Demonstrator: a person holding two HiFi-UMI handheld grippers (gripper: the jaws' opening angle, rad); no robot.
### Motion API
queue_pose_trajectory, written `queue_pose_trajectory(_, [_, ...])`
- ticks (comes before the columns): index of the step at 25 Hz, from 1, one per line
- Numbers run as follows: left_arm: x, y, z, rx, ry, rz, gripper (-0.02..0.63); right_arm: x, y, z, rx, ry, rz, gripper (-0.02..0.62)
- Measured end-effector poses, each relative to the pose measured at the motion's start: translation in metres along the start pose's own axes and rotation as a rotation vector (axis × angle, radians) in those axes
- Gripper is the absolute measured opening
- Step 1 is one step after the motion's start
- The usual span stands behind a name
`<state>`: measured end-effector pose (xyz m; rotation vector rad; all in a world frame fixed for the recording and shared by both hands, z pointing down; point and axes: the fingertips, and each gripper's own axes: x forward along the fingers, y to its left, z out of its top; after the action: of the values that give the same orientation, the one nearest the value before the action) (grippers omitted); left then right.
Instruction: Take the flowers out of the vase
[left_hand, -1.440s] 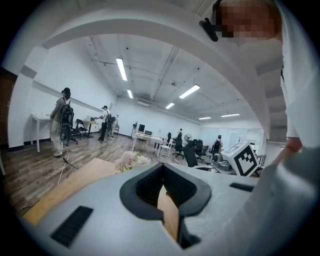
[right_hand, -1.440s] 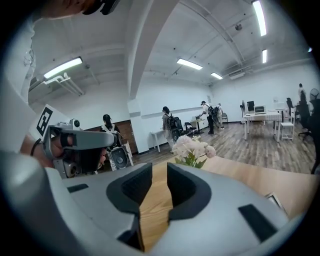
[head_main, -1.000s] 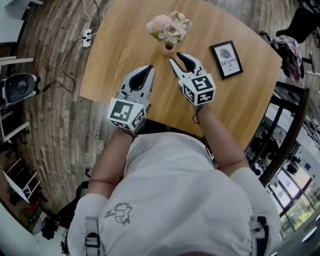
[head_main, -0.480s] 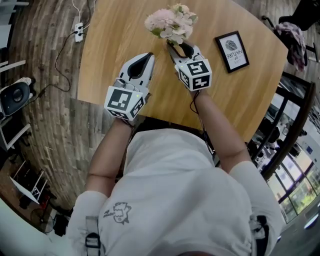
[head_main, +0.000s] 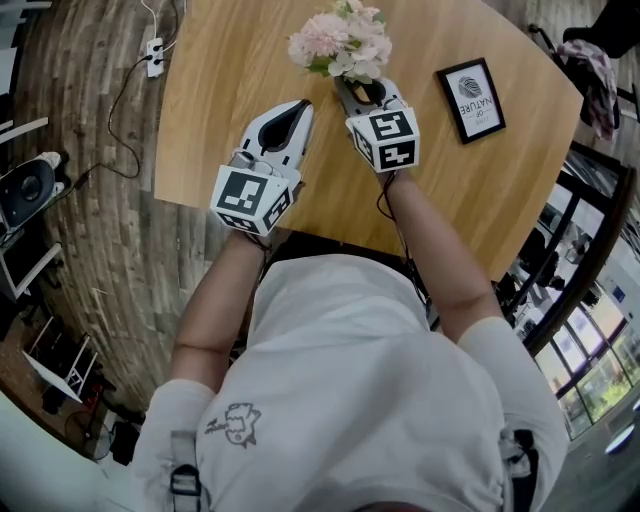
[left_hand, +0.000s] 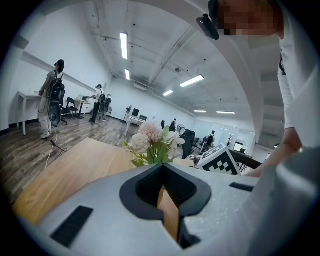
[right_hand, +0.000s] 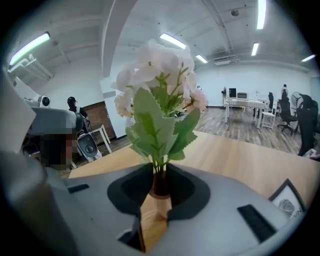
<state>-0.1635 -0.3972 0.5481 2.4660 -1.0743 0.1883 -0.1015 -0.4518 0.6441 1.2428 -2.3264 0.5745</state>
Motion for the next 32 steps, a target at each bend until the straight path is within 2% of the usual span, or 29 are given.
queue_pose_trajectory(3, [-0.002,0.001,-0.001,-0.005,0.002,0.008,0.005,-0.001,0.000,-0.001,-0.005,0.002,-0.006,0.044])
queue_pose_trajectory(11, [-0.004,-0.014,-0.005,0.004,-0.008,0.022,0.005,-0.018,-0.002,0.006,-0.003,-0.050,0.016,0.031])
queue_pose_trajectory(19, [-0.013,-0.043,0.010,0.029,-0.046,0.046,0.005,-0.060,0.001,0.047,-0.009,-0.153,0.045,0.029])
queue_pose_trajectory(24, [-0.028,-0.046,0.022,0.046,-0.077,0.070,0.005,-0.078,0.014,0.077,-0.005,-0.227,0.068,0.029])
queue_pose_trajectory(32, [-0.049,-0.098,0.053,0.100,-0.148,0.113,0.005,-0.144,0.012,0.115,-0.024,-0.334,0.099,0.018])
